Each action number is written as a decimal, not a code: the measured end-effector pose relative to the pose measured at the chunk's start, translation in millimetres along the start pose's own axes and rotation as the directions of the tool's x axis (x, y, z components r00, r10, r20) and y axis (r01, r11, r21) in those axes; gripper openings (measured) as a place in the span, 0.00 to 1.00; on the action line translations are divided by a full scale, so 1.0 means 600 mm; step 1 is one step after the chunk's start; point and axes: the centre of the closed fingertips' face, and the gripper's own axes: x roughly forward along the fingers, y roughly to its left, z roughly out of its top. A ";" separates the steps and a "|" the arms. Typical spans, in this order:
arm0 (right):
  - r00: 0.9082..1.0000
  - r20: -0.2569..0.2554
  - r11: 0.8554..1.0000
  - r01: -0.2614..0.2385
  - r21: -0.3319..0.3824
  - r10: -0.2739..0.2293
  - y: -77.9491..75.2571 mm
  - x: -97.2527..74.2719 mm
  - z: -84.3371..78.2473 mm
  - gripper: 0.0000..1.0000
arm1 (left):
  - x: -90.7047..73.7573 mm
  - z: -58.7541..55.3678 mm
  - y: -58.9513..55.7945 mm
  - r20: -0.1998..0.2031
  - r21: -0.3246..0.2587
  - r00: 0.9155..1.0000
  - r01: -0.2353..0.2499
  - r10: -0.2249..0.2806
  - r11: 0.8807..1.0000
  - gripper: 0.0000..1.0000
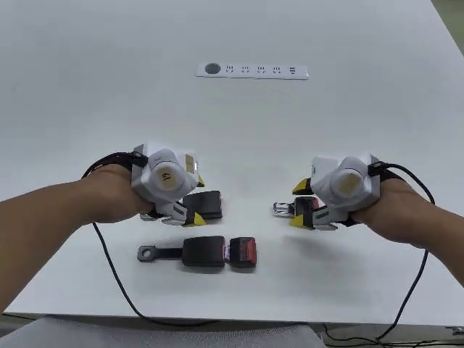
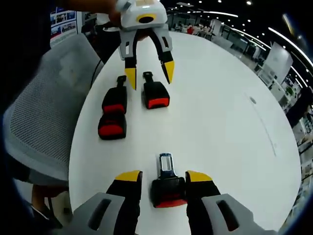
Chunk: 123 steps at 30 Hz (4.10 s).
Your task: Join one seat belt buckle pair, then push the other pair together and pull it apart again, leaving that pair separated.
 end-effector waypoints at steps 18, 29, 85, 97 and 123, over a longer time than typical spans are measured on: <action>0.996 -0.053 0.997 -0.068 -0.031 0.067 -0.010 0.016 -0.054 0.31 | 0.016 -0.037 0.006 -0.056 0.026 0.997 0.054 -0.052 0.998 0.39; 0.995 -0.051 0.996 -0.087 -0.021 0.086 -0.011 0.021 -0.069 0.32 | 0.031 -0.048 0.005 -0.101 0.064 0.993 0.074 -0.067 0.995 0.34; 0.993 -0.001 0.989 -0.118 -0.089 0.119 0.019 0.121 0.097 0.31 | 0.034 -0.052 0.004 -0.077 0.033 0.995 0.066 -0.063 0.997 0.33; 0.992 0.027 0.990 -0.124 -0.072 0.126 0.018 0.130 0.107 0.30 | 0.035 -0.049 0.003 -0.050 0.030 0.995 0.083 -0.081 0.996 0.32; 0.990 0.045 0.988 -0.131 -0.076 0.135 0.021 0.141 0.128 0.29 | 0.035 -0.055 0.007 -0.020 0.029 0.998 0.065 -0.065 0.997 0.32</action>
